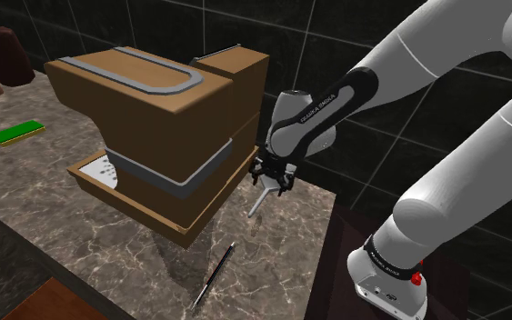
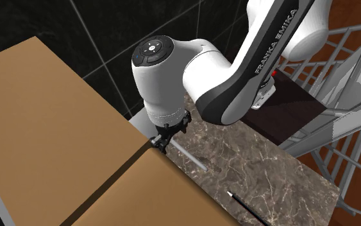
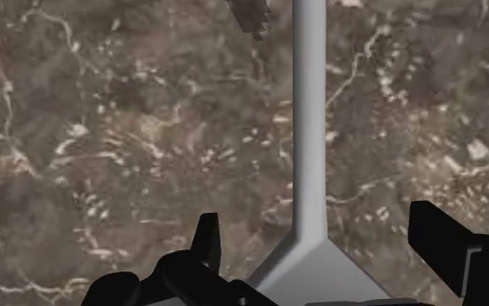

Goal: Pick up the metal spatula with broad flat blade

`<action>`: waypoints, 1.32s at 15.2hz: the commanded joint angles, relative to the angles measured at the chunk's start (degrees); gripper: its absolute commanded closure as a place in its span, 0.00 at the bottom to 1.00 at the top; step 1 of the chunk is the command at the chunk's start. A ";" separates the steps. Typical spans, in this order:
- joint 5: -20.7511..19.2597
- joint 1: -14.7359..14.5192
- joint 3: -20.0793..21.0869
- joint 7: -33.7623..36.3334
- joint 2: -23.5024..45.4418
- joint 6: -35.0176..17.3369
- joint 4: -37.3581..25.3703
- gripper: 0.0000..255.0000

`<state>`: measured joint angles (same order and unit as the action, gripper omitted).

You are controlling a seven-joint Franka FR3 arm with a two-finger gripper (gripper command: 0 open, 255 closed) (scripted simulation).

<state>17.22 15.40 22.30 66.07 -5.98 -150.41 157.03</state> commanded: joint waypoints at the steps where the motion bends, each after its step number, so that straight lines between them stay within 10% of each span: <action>1: -0.40 0.18 0.02 0.07 1.51 -1.46 -0.06 0.00; 2: -0.39 0.17 0.02 0.07 1.50 -1.46 -0.06 0.00; 3: -0.38 0.18 0.00 0.03 1.39 -1.35 -0.05 1.00; 20: 0.69 -0.17 -0.63 -0.24 -6.02 6.94 -1.03 1.00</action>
<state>17.84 15.24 21.80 65.76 -11.01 -144.47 156.23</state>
